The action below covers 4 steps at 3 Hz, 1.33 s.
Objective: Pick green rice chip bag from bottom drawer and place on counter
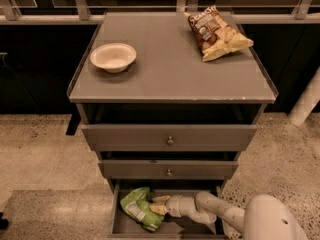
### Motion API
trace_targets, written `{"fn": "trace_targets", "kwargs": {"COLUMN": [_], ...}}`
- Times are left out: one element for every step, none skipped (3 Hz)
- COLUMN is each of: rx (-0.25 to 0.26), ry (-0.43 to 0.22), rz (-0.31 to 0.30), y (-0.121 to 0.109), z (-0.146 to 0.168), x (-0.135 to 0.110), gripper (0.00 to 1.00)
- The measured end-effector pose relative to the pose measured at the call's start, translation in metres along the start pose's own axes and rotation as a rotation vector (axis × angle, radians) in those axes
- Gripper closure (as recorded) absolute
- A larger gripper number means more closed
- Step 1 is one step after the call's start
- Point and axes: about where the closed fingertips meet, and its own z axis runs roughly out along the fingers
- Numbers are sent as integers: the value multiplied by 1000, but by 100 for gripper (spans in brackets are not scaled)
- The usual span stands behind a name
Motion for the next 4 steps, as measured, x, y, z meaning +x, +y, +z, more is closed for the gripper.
{"fn": "trace_targets", "kwargs": {"rx": [0, 0, 0, 3], "ry": [0, 0, 0, -32], "rz": [0, 0, 0, -3], "y": [0, 0, 0, 10], "z": [0, 0, 0, -10], "x": [0, 0, 0, -7], "gripper": [89, 100, 100, 100]}}
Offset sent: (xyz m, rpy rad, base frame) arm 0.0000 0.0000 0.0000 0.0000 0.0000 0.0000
